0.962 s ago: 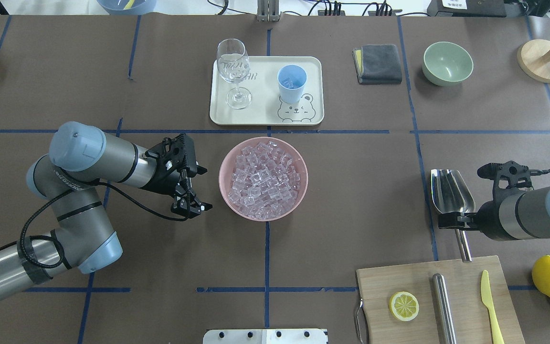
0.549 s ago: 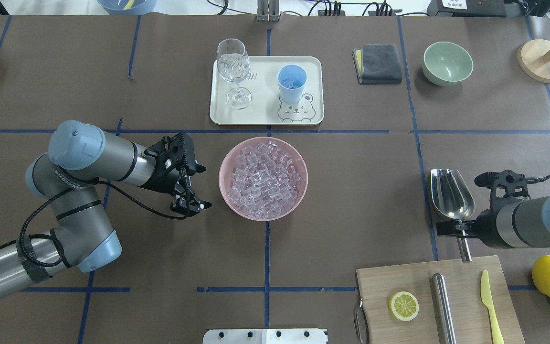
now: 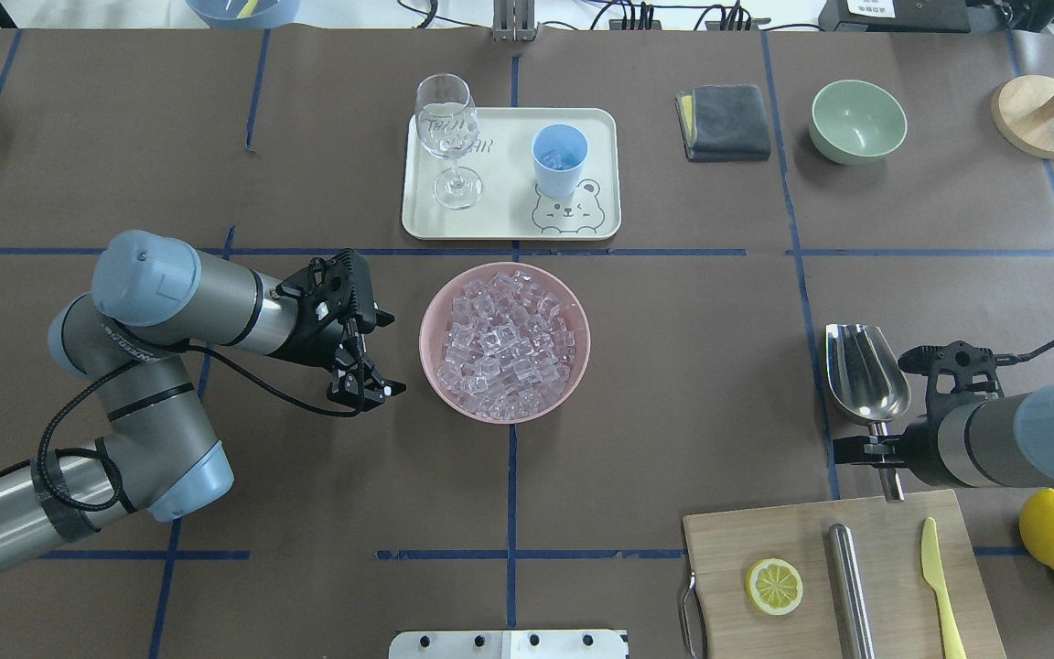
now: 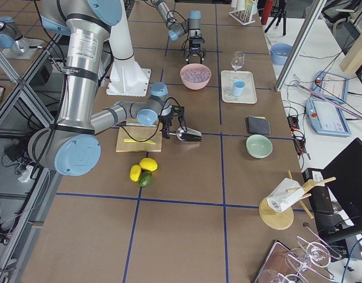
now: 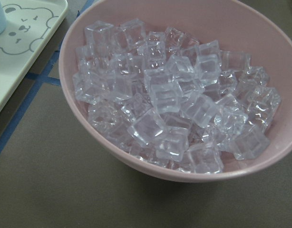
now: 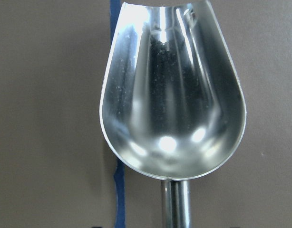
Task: Put ice in cup with scoop
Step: 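Lower the right gripper onto the metal scoop handle and close it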
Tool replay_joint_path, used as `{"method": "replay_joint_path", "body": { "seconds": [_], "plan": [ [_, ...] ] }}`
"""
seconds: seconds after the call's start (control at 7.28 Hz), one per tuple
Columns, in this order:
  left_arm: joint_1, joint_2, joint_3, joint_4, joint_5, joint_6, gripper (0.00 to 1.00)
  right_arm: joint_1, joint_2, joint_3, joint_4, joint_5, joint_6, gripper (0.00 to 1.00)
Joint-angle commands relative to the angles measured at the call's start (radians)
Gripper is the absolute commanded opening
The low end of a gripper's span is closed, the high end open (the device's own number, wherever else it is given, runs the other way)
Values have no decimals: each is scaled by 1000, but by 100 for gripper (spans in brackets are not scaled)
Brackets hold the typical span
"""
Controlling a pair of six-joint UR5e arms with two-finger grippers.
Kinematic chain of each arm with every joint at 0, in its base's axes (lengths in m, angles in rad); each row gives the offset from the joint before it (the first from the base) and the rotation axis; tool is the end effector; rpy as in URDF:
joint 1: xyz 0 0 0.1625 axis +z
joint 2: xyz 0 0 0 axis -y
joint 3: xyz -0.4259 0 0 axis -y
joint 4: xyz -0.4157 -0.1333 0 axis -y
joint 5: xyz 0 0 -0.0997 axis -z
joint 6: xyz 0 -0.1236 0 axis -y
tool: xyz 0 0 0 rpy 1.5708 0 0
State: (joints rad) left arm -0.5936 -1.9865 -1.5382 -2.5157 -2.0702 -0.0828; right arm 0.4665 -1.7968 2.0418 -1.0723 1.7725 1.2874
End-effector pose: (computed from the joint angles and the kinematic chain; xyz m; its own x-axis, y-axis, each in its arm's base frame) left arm 0.5279 -0.4456 0.3260 0.1218 0.9732 -0.1950 -0.1899 0.2157 0.9578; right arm -0.3649 -0.3053 0.4984 0.7206 0.0561 0.6911 -0.1230 0.9913 0.0477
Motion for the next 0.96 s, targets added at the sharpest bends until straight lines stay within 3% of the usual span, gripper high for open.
{"method": "replay_joint_path", "body": {
  "seconds": [0.0,0.27,0.41,0.55,0.69,0.82],
  "plan": [
    [0,0,0,0,1,0,100,-11,2,-6,0,-21,0,84],
    [0,0,0,0,1,0,100,-12,2,-6,0,-34,1,48],
    [0,0,0,0,1,0,100,-14,2,-6,0,-47,0,25],
    [0,0,0,0,1,0,100,-14,1,-5,0,-51,1,9],
    [0,0,-2,0,1,0,100,-15,0,-3,2,-54,15,0],
    [0,0,-2,0,1,0,100,-14,-1,4,2,-48,13,0]
  ]
}}
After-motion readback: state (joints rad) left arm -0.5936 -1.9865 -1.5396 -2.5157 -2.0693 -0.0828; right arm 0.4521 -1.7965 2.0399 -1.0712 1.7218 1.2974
